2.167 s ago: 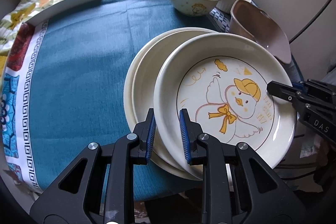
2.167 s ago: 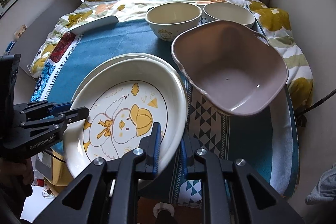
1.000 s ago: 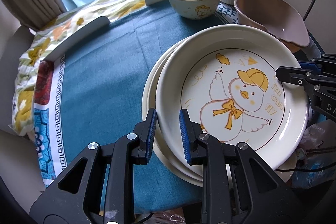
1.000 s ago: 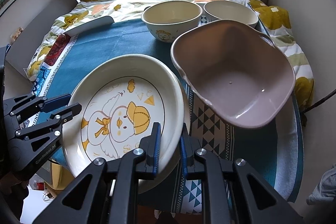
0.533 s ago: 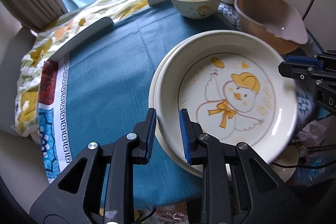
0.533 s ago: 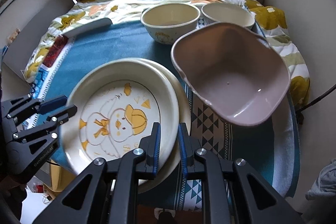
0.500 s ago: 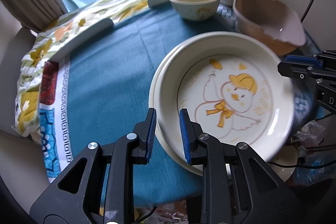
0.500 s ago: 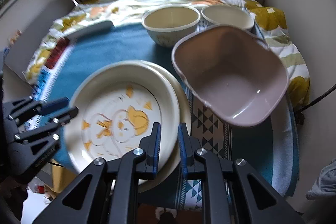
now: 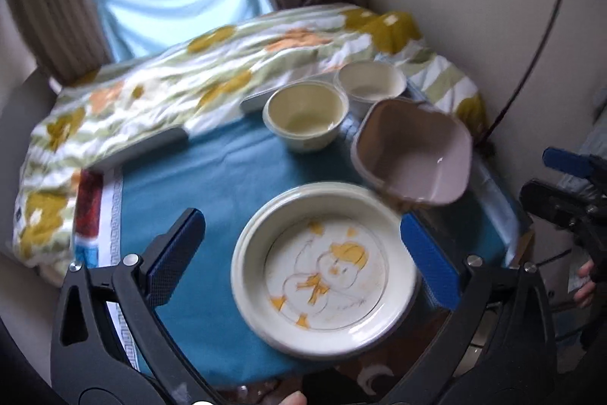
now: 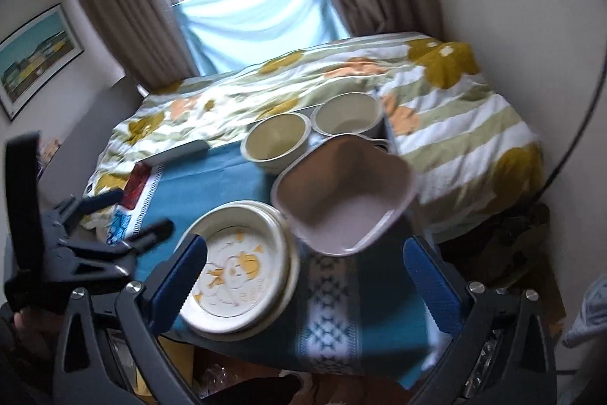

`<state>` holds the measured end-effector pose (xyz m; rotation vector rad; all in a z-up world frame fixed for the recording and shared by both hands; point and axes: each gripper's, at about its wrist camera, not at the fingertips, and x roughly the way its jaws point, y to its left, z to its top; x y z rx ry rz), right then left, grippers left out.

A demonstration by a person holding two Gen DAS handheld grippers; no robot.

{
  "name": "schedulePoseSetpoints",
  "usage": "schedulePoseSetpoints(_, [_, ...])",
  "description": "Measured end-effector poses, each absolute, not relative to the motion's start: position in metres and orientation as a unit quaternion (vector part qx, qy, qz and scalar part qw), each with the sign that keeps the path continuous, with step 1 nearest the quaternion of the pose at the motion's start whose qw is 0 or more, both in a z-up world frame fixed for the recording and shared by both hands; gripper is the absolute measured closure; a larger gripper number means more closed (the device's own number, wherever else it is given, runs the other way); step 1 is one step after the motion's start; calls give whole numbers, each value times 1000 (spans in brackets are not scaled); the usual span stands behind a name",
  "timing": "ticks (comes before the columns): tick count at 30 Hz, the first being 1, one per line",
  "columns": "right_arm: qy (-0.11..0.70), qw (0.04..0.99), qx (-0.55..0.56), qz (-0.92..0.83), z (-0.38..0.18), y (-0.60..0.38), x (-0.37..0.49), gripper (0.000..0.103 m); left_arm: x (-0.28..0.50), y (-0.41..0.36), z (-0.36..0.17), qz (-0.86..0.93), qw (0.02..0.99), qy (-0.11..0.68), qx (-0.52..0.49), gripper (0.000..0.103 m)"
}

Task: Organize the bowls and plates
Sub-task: 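Grasp the pink square bowl rim with the left tool while the right tool grips it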

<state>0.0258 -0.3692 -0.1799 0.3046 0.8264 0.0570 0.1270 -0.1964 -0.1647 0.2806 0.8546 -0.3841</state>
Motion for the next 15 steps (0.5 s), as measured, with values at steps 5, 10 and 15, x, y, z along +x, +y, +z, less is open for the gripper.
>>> schedulePoseSetpoints(5, [437, 883, 171, -12, -187, -388, 37, 0, 161, -225, -171, -246, 854, 438, 137, 0])
schedulePoseSetpoints(10, [451, 865, 212, -64, -200, -404, 53, 0, 199, -246, -192, -307, 817, 473, 121, 1])
schedulePoseSetpoints(15, [467, 836, 272, -97, -229, -416, 72, 0, 230, -266, -225, -349, 774, 513, 125, 19])
